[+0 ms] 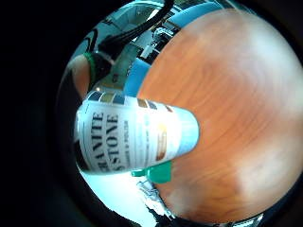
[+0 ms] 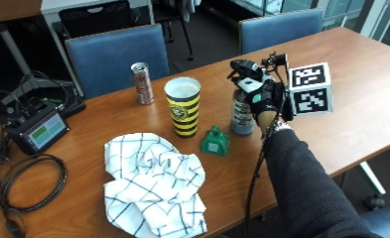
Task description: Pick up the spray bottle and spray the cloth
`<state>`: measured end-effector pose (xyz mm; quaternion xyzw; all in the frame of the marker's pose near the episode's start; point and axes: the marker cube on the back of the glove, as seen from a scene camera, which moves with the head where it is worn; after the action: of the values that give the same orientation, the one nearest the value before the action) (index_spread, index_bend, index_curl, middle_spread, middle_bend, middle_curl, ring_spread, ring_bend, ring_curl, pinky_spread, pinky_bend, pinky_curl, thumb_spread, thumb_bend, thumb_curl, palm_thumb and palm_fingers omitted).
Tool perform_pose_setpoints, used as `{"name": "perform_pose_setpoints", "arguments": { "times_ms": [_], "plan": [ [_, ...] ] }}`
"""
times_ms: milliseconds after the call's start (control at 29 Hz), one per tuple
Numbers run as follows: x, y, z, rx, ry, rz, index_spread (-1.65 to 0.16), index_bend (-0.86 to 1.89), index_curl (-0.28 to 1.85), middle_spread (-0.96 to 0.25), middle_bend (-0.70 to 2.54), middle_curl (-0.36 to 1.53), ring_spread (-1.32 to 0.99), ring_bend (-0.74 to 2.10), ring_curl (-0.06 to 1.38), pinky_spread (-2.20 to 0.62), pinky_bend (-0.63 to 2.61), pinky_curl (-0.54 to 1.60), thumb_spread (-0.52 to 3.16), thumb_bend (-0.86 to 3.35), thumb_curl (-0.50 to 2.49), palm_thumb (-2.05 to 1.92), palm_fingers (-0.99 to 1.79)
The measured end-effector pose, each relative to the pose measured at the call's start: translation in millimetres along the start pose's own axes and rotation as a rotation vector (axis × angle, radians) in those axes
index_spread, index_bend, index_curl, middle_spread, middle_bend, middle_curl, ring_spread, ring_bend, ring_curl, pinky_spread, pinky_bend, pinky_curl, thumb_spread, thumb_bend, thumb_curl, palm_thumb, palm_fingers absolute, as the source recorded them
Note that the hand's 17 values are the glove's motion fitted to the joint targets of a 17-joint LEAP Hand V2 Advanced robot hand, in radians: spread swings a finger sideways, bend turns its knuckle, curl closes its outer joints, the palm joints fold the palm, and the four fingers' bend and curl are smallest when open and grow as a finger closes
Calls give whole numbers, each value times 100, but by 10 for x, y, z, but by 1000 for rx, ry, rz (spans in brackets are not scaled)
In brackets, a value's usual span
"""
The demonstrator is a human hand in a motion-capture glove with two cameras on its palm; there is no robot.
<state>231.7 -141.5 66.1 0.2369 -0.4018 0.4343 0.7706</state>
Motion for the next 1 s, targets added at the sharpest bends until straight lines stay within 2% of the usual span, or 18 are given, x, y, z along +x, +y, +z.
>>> {"name": "perform_pose_setpoints", "arguments": {
  "times_ms": [449,691,1001],
  "plan": [
    [-191,-31,97,-3,-50,-203,-32,30,45,-27,41,47,-22,41,41,-4,16,21,61,-3,54,97,120],
    [-426,-8,96,9,-75,-274,-31,25,46,-27,37,46,-22,42,42,-19,40,30,56,-4,58,93,135],
    [-486,-52,92,44,-97,-314,-30,24,48,-27,38,47,-23,47,44,-28,46,36,52,-4,62,91,136]
  ]
}}
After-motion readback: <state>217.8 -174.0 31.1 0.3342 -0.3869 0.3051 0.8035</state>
